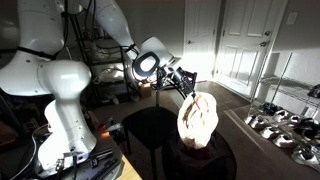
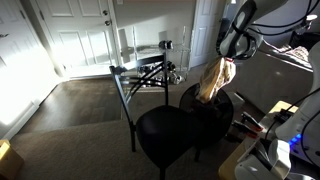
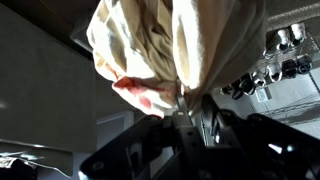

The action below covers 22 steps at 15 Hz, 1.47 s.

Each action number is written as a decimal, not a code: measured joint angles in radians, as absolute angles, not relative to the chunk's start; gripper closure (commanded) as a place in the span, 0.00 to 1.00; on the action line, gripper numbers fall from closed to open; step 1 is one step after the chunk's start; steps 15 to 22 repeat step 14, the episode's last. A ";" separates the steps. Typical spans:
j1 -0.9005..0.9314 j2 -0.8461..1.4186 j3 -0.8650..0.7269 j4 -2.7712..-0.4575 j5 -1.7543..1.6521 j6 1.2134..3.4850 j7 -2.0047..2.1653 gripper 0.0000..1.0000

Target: Put the peach t-shirt in the black laundry bag.

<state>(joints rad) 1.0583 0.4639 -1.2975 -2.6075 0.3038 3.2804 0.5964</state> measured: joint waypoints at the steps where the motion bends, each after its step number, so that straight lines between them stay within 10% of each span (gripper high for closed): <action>1: 1.064 0.464 -1.298 -2.609 0.304 3.280 0.596 0.42; 7: 1.082 0.457 -1.296 -2.612 0.304 3.280 0.596 0.03; 9: 1.090 0.449 -1.293 -2.615 0.304 3.280 0.596 0.14; 11: 1.098 0.439 -1.289 -2.620 0.304 3.280 0.596 0.01; 22: 1.103 0.434 -1.289 -2.622 0.304 3.280 0.596 0.01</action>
